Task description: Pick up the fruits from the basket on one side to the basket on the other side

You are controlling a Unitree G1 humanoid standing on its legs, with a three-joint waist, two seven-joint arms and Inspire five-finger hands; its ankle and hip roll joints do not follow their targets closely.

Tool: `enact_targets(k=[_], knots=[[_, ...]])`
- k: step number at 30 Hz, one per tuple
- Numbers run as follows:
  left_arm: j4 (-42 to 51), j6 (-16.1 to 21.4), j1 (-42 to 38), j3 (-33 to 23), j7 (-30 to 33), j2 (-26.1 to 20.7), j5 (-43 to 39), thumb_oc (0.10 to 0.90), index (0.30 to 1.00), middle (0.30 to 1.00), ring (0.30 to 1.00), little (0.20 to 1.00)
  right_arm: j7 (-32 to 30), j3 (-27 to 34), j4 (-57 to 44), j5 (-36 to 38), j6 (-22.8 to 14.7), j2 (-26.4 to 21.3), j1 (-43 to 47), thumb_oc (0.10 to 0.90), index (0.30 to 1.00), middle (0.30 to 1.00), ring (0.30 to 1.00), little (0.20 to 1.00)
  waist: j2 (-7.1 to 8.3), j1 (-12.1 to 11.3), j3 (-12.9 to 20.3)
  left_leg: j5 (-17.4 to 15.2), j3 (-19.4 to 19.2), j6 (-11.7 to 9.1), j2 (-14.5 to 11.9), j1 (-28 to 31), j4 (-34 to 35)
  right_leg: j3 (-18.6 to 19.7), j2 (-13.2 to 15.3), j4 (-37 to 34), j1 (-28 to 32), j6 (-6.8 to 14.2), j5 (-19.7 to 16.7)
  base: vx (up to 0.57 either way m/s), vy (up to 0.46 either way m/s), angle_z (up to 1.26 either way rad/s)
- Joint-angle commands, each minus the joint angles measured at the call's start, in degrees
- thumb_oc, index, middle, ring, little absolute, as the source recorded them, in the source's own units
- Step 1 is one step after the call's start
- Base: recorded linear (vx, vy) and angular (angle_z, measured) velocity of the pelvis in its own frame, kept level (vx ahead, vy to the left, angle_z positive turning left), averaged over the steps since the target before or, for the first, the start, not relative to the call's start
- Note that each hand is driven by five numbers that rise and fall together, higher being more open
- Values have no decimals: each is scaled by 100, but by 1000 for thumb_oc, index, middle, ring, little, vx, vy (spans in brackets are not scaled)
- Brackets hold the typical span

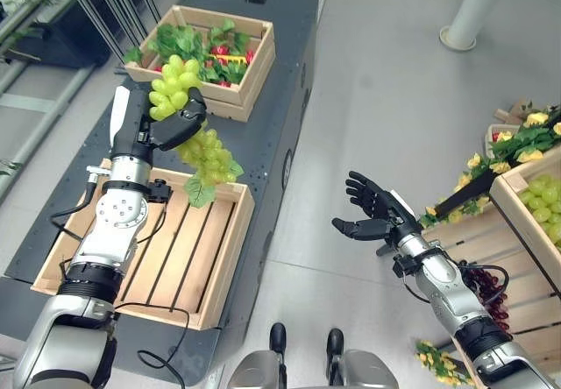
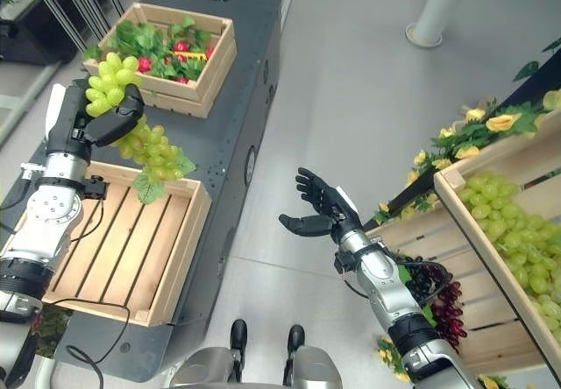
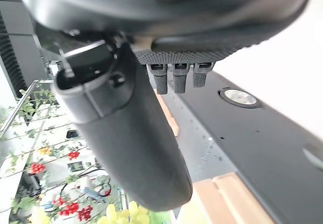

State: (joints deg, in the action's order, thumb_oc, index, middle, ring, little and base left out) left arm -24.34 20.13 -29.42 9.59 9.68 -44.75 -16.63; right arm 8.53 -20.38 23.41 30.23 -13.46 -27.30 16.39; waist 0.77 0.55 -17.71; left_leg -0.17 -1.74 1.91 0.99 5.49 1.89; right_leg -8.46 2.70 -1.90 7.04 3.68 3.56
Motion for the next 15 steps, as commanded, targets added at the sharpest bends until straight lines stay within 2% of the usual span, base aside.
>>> enact_targets(k=[1, 4, 5, 7, 10, 15], knots=[[237, 597, -231, -194, -91, 12, -499, 400, 300, 300, 300, 300, 275, 31, -412, 521, -59, 27, 227, 800, 900, 900, 900, 900, -126, -26, 1208, -307, 194, -170, 237, -112, 96, 138, -51, 211, -292, -90, -19, -21, -67, -1], [432, 575, -322, -129, -273, 90, -567, 400, 300, 300, 300, 300, 538, -16, -509, 802, 157, 49, 411, 800, 900, 900, 900, 900, -114, -33, 1280, -228, 192, -194, 210, -49, 260, 143, -71, 54, -228, -81, -105, -25, -71, -2], [559, 484, -447, -24, -373, 155, -618, 400, 300, 300, 300, 300, 640, -22, -603, 1073, 445, 69, 598, 800, 900, 900, 900, 900, -100, -23, 1332, -204, 200, -205, 206, -38, 311, 148, -90, -49, -186, -71, -168, -21, -58, -1], [593, 443, -560, 48, -474, 183, -721, 400, 300, 300, 300, 300, 669, -32, -639, 1324, 610, 90, 763, 800, 900, 900, 900, 900, -95, -15, 1362, -204, 218, -214, 210, -50, 311, 158, -105, -147, -155, -68, -226, -20, -54, -2], [640, 362, -895, 210, -624, 282, -890, 400, 300, 300, 300, 300, 629, -9, -712, 1893, 941, 300, 1140, 800, 900, 900, 900, 900, -100, 15, 1447, -216, 209, -229, 206, -59, 311, 203, -137, -310, -137, -57, -321, -11, -28, -2], [968, 82, -1083, 316, -766, 490, -953, 400, 300, 300, 300, 300, 378, -23, -1081, 2207, 1207, 634, 1550, 800, 900, 900, 900, 900, -123, 63, 1510, -269, 36, -207, 154, 23, 311, 300, -168, -305, -98, -71, -299, 22, -20, -7]])
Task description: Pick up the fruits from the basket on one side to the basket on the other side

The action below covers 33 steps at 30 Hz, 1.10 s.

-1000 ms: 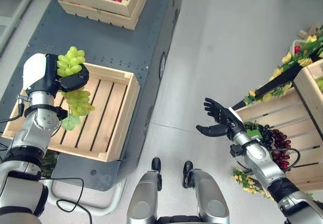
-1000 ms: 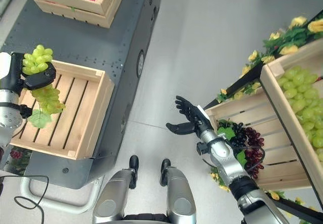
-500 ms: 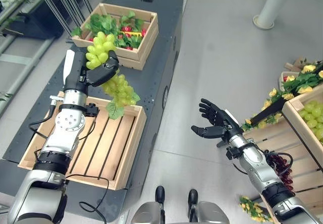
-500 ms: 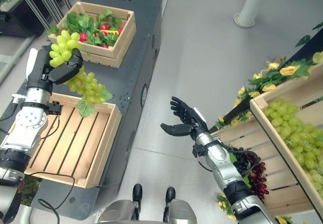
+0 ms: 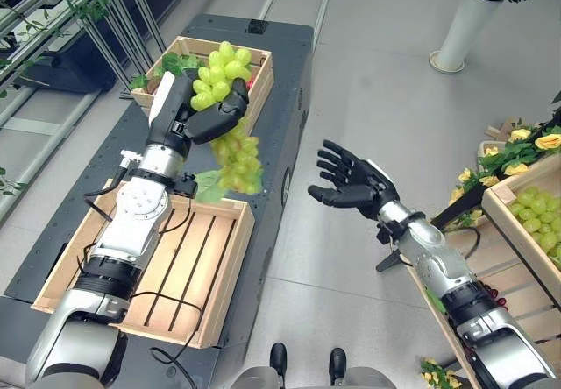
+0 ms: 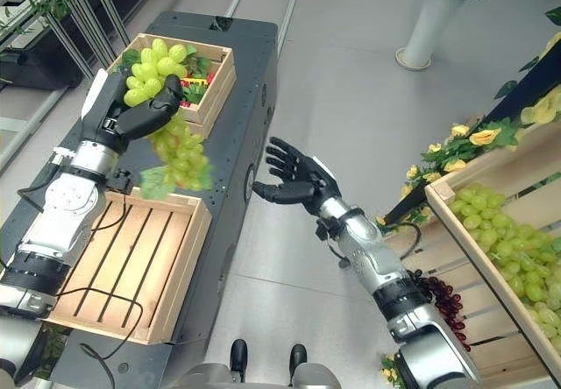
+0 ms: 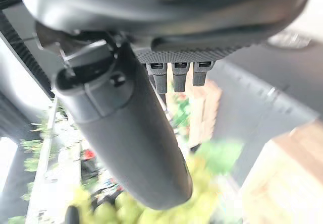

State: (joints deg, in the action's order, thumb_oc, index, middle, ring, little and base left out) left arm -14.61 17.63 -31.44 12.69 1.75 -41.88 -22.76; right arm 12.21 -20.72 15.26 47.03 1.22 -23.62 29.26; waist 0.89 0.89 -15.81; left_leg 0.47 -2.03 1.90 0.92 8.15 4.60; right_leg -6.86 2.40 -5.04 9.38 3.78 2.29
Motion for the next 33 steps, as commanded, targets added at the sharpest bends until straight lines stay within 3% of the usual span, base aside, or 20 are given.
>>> enact_targets(k=[1, 7, 20, 26, 32, 33], knots=[[12, 241, -969, 76, -27, 259, -354, 400, 300, 300, 300, 300, -72, 19, -338, 601, -193, 327, 401, 800, 900, 900, 900, 900, -132, 35, 1341, -347, 54, -204, 157, -216, 40, 152, -150, 10, -308, -86, -163, 37, -13, -5], [-114, -87, -1553, 460, -361, 502, -736, 400, 300, 300, 300, 300, -235, -87, -229, 993, 72, 503, 987, 800, 900, 900, 900, 900, -112, 61, 1476, -396, -18, -202, 130, -133, 40, 144, -165, 4, -241, -82, -137, 46, -9, -4], [-221, -276, -2306, 984, -423, 885, -991, 400, 300, 300, 300, 300, 14, -369, -181, 1872, 537, 981, 1344, 800, 900, 900, 900, 900, -96, 109, 1576, -423, -62, -180, 106, -101, 40, 210, -176, 4, -228, -83, -133, 26, -2, -5], [-431, -30, -2501, 1117, -412, 957, -1169, 400, 300, 300, 300, 300, 489, -531, -216, 2192, 1046, 1101, 1311, 800, 900, 900, 900, 900, -86, 156, 1630, -419, -107, -183, 87, -97, 40, 251, -177, 4, -238, -73, -135, 12, -8, -3], [-534, 33, -2710, 1190, -339, 1029, -1378, 400, 300, 300, 300, 300, 419, -704, -124, 2188, 928, 1157, 1324, 800, 900, 900, 900, 900, -91, 191, 1647, -418, -146, -191, 65, -90, 40, 275, -183, 4, -235, -89, -124, 8, -10, -2], [-526, 23, -2724, 1201, -355, 1043, -1343, 400, 300, 300, 300, 300, 410, -679, -105, 2264, 813, 1198, 1347, 599, 599, 599, 599, 599, -96, 189, 1642, -420, -139, -190, 64, -89, 40, 283, -189, 4, -232, -95, -121, 11, -20, -6]])
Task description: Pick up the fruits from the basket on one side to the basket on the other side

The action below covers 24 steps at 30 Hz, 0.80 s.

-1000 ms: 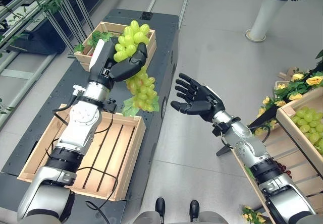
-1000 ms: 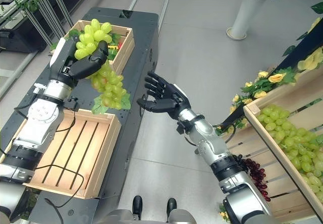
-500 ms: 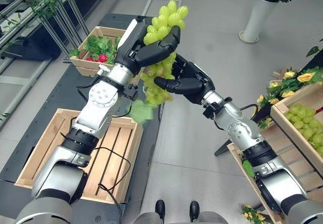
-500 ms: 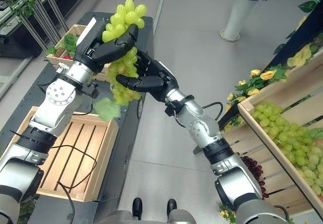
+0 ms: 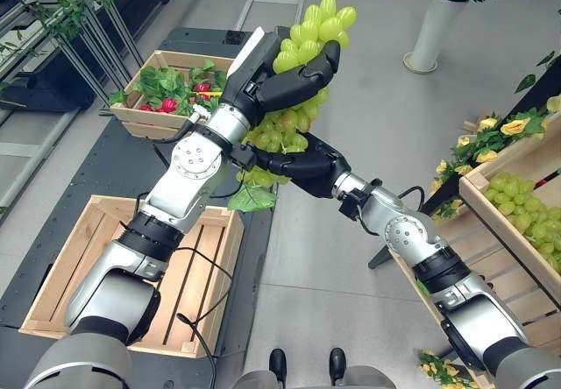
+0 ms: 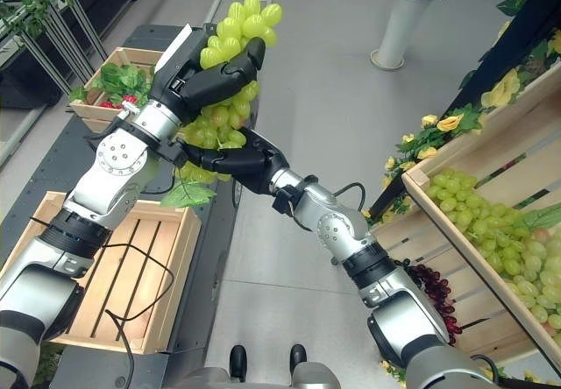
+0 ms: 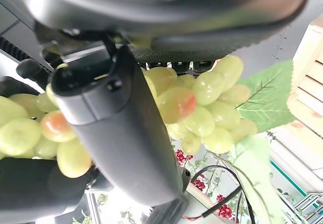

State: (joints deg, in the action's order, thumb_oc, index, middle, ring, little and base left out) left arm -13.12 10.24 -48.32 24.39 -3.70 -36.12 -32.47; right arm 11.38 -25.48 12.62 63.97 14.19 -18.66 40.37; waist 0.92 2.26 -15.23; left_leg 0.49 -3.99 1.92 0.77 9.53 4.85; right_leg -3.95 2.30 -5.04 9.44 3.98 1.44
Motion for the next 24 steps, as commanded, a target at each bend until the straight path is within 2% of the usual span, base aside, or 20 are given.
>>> enact_targets(k=[1, 2, 10, 11, 12, 13, 19, 24], knots=[[-692, 767, -1035, 34, 177, 477, -354, 400, 300, 300, 300, 300, 479, -195, 153, 603, -546, 721, 243, 442, 364, 364, 364, 364, -100, 53, 1583, -423, 59, -190, 78, -225, 15, -3, -181, 4, -235, -117, -36, 18, -23, -5], [-715, 735, -1041, 47, 196, 497, -317, 400, 300, 300, 300, 300, 391, -169, 123, 661, -669, 769, 269, 400, 300, 300, 300, 300, -106, 55, 1585, -422, 60, -190, 76, -222, 15, 10, -186, 4, -231, -118, -36, 0, 0, 0], [-1021, 700, -957, -83, 324, 509, -212, 400, 300, 300, 300, 300, 93, 39, -47, 479, -1100, 873, 230, 400, 300, 300, 300, 300, -129, 94, 1576, -418, 35, -184, 69, -209, 15, 74, -192, 4, -240, -115, -56, 0, 0, 0], [-1051, 626, -920, -115, 389, 504, -167, 587, 580, 580, 580, 580, 35, 72, -83, 455, -1155, 869, 193, 400, 300, 300, 300, 300, -133, 102, 1576, -420, 28, -181, 68, -207, 15, 91, -196, 4, -245, -113, -60, 0, 0, 0], [-1074, 600, -903, -133, 413, 504, -151, 587, 580, 580, 580, 580, 22, 86, -95, 455, -1164, 858, 182, 400, 300, 300, 300, 300, -134, 108, 1575, -420, 25, -181, 67, -207, 15, 99, -197, 4, -247, -113, -60, 12, 1, -3], [-1109, 548, -879, -159, 452, 501, -144, 800, 900, 900, 900, 900, -4, 106, -110, 459, -1185, 843, 167, 400, 300, 300, 300, 300, -136, 113, 1575, -420, 19, -181, 65, -208, 15, 110, -199, 4, -250, -113, -61, 8, 3, -7], [-1558, 549, -681, -372, 571, 507, -143, 800, 900, 900, 900, 900, -170, 367, -116, 542, -1358, 786, 20, 400, 300, 300, 300, 300, -139, 169, 1577, -428, -39, -176, 46, -205, 15, 172, -214, 4, -279, -104, -84, 4, 11, -12], [-1778, 535, -325, -665, 629, 491, -64, 800, 900, 900, 900, 900, -236, 658, -279, 213, -1509, 618, -318, 400, 300, 300, 300, 300, -142, 254, 1562, -430, -100, -178, 31, -207, 15, 257, -239, 4, -316, -87, -118, -3, 12, -4]])
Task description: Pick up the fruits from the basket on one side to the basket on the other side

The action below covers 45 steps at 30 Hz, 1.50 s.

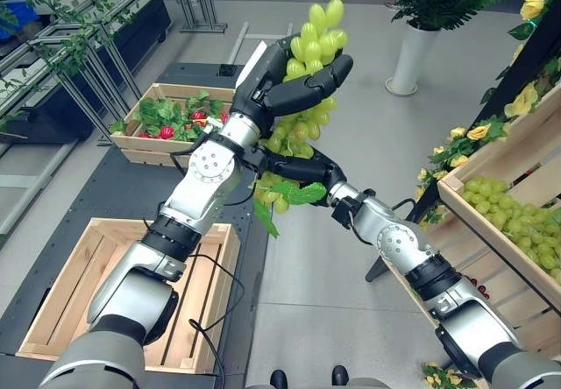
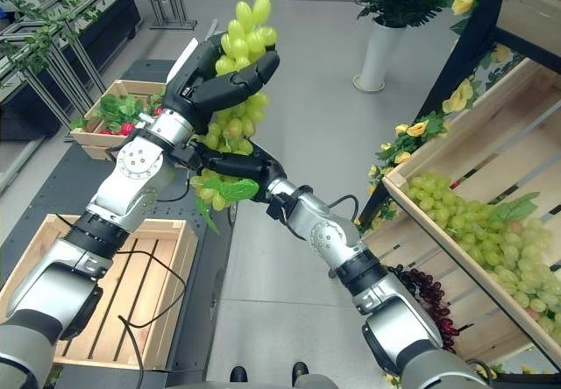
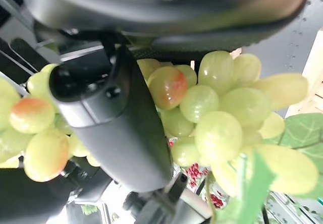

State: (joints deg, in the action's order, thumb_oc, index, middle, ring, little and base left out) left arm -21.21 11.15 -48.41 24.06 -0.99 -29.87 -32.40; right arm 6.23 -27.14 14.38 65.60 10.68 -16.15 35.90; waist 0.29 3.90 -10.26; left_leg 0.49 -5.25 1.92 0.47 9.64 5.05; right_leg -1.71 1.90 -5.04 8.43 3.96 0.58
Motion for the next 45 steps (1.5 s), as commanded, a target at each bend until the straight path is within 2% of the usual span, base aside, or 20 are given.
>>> enact_targets(k=[1, 6, 12, 13, 17, 21, 24, 27, 29, 30, 31, 36, 37, 42, 45], knots=[[-1040, 442, -168, -743, 367, -127, -57, 800, 900, 900, 900, 900, 210, 926, -516, -82, -1221, 276, -8, 400, 300, 300, 300, 300, -76, 129, 1059, -435, -4, -177, 56, -215, -5, 67, -206, 4, -227, -80, -41, -5, 15, -11], [-1280, 437, 186, -992, 492, -34, 78, 800, 900, 900, 900, 900, 167, 1158, -655, -677, -1211, 72, -305, 400, 300, 300, 300, 300, -78, 256, 1019, -447, -76, -161, 51, -217, -5, 191, -235, 4, -274, -73, -86, -16, 18, -19], [-1674, 452, 592, -1241, 616, 23, 59, 800, 900, 900, 900, 900, 240, 1498, -713, -843, -1117, -179, -643, 400, 300, 300, 300, 300, -71, 388, 983, -476, -191, -153, 40, -177, -5, 301, -266, 4, -280, -51, -119, 2, 32, -13], [-1803, 561, 753, -1368, 803, 18, 89, 800, 900, 900, 900, 900, 366, 1616, -711, -952, -975, -296, -782, 400, 300, 300, 300, 300, -60, 446, 982, -484, -243, -153, 33, -168, -5, 346, -277, 4, -287, -43, -133, 21, 43, -18], [-1833, 819, 1093, -1627, 1075, 51, 75, 800, 900, 900, 900, 900, 724, 1769, -795, -1332, -819, -603, -1043, 400, 300, 300, 300, 300, -13, 517, 972, -501, -315, -146, 22, -171, -5, 415, -291, 4, -312, -34, -147, 20, 32, -15], [-1668, 920, 1586, -1755, 1236, 245, 593, 800, 900, 900, 900, 900, 1156, 1942, -1284, -1866, -746, -1005, -1314, 400, 300, 300, 300, 300, 69, 554, 931, -510, -351, -134, 17, -189, -5, 472, -311, 4, -343, -28, -171, 3, 12, -3], [-1406, 982, 2308, -1757, 1148, 598, 908, 800, 900, 900, 900, 900, 1374, 2406, -2055, -1804, -599, -1502, -1637, 400, 300, 300, 300, 300, 164, 568, 913, -547, -356, -103, 20, -210, -5, 508, -329, 4, -378, -5, -181, 8, 8, -5], [-1470, 1000, 2615, -1716, 1005, 750, 944, 800, 900, 900, 900, 900, 1424, 2707, -2428, -1742, -606, -1758, -1762, 400, 300, 300, 300, 300, 209, 595, 916, -564, -379, -100, 20, -211, -5, 538, -340, 4, -389, 2, -195, 30, 5, -18], [-1657, 1053, 2999, -1648, 815, 917, 1069, 800, 900, 900, 900, 900, 1287, 3284, -2916, -1584, -589, -2123, -1956, 400, 300, 300, 300, 300, 269, 674, 928, -591, -468, -105, 8, -213, -5, 599, -357, 4, -412, 17, -227, 37, 13, -5], [-1658, 1055, 2999, -1643, 814, 920, 1069, 800, 900, 900, 900, 900, 1287, 3290, -2920, -1583, -587, -2126, -1964, 400, 300, 300, 300, 300, 268, 665, 930, -592, -471, -105, 8, -212, -5, 602, -358, 4, -413, 17, -227, 0, 0, 0], [-1739, 1054, 3112, -1596, 765, 956, 1024, 800, 900, 900, 900, 900, 1154, 3562, -2955, -1662, -711, -2315, -2043, 400, 300, 300, 300, 300, 293, 706, 925, -603, -501, -106, 2, -207, -5, 624, -361, 4, -419, 25, -247, 13, 10, -5], [-1916, 1181, 3310, -1454, 709, 1078, 846, 800, 900, 900, 900, 900, 801, 4054, -2627, -1627, -897, -2749, -2116, 400, 300, 300, 300, 300, 368, 758, 933, -634, -556, -106, -15, -214, -5, 696, -372, 6, -451, 55, -287, 11, 4, -17], [-1911, 1284, 3457, -1380, 650, 1113, 869, 800, 900, 900, 900, 900, 594, 4231, -2372, -1522, -942, -2997, -2137, 400, 300, 300, 300, 300, 417, 759, 944, -641, -551, -111, -23, -221, -5, 705, -377, 5, -461, 63, -305, 15, -8, -7], [-1730, 1387, 3694, -1201, 573, 1058, 962, 800, 900, 900, 900, 900, 300, 4440, -1817, -1665, -1021, -3263, -2180, 400, 300, 300, 300, 300, 480, 726, 964, -644, -528, -118, -38, -238, -5, 707, -394, 6, -470, 61, -318, 7, -15, -8], [-1612, 1396, 3734, -1100, 546, 957, 870, 800, 900, 900, 900, 900, 244, 4467, -1194, -1718, -872, -3531, -2145, 400, 300, 300, 300, 300, 516, 681, 976, -638, -482, -125, -42, -254, -5, 674, -399, 4, -466, 60, -326, -9, -2, 3]])
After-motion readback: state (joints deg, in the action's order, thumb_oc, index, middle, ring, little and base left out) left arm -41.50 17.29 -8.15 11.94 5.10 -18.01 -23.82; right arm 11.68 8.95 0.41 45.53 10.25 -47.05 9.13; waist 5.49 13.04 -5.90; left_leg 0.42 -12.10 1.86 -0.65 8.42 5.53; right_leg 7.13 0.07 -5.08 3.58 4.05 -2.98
